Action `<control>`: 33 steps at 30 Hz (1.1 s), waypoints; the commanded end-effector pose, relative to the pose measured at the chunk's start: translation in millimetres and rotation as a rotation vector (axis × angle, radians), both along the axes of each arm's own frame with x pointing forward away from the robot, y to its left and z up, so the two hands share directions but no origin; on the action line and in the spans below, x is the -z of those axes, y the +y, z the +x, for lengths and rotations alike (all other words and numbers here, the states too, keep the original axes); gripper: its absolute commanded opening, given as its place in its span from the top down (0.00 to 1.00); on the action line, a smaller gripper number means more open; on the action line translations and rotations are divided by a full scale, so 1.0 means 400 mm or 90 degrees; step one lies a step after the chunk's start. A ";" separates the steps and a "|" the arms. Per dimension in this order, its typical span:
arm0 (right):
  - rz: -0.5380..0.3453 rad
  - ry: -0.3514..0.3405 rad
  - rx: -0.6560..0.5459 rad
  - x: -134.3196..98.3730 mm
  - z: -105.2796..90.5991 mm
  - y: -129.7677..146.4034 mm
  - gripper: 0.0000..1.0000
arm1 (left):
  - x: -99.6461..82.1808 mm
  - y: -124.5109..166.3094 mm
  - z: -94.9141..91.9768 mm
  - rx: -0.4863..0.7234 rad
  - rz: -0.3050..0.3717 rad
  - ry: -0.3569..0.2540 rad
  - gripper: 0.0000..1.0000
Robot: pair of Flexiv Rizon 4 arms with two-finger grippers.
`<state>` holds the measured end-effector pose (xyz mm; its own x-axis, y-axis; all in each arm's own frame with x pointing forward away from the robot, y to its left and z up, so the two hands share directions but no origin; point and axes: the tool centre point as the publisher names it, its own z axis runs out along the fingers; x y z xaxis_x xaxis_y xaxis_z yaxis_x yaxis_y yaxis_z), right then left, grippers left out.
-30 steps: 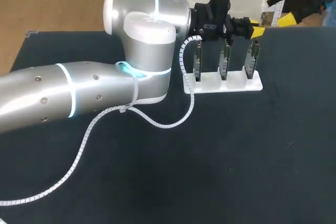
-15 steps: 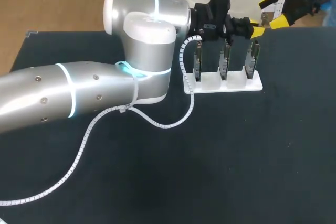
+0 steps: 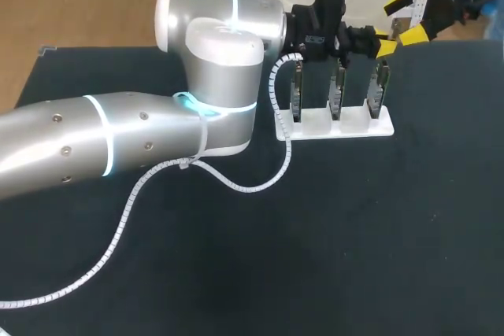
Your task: Pick up the optical module with the left hand, and insert it into the network port with the right hand.
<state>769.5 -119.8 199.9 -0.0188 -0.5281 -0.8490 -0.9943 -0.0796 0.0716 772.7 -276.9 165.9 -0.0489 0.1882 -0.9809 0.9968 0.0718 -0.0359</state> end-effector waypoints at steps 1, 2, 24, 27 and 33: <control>-0.001 -0.003 0.000 0.001 0.003 0.005 1.00 | 0.000 -0.003 0.006 0.002 0.001 0.001 1.00; -0.001 -0.004 0.000 0.000 0.003 0.006 1.00 | 0.000 -0.003 0.006 0.002 0.001 0.001 1.00; 0.002 -0.005 -0.003 0.002 0.002 0.015 1.00 | 0.000 -0.003 0.006 0.002 0.001 0.001 1.00; 0.003 -0.006 -0.002 0.000 0.001 0.016 1.00 | 0.000 -0.003 0.006 0.002 0.001 0.001 0.44; 0.004 -0.009 -0.001 -0.001 0.000 0.015 1.00 | 0.000 -0.003 0.006 0.002 0.001 0.001 0.00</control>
<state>771.2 -114.0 200.2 -0.0089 -0.5227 -0.8525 -0.9945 -0.0841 0.0620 772.7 -276.8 165.9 -0.0488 0.1878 -0.9810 0.9968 0.0709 -0.0360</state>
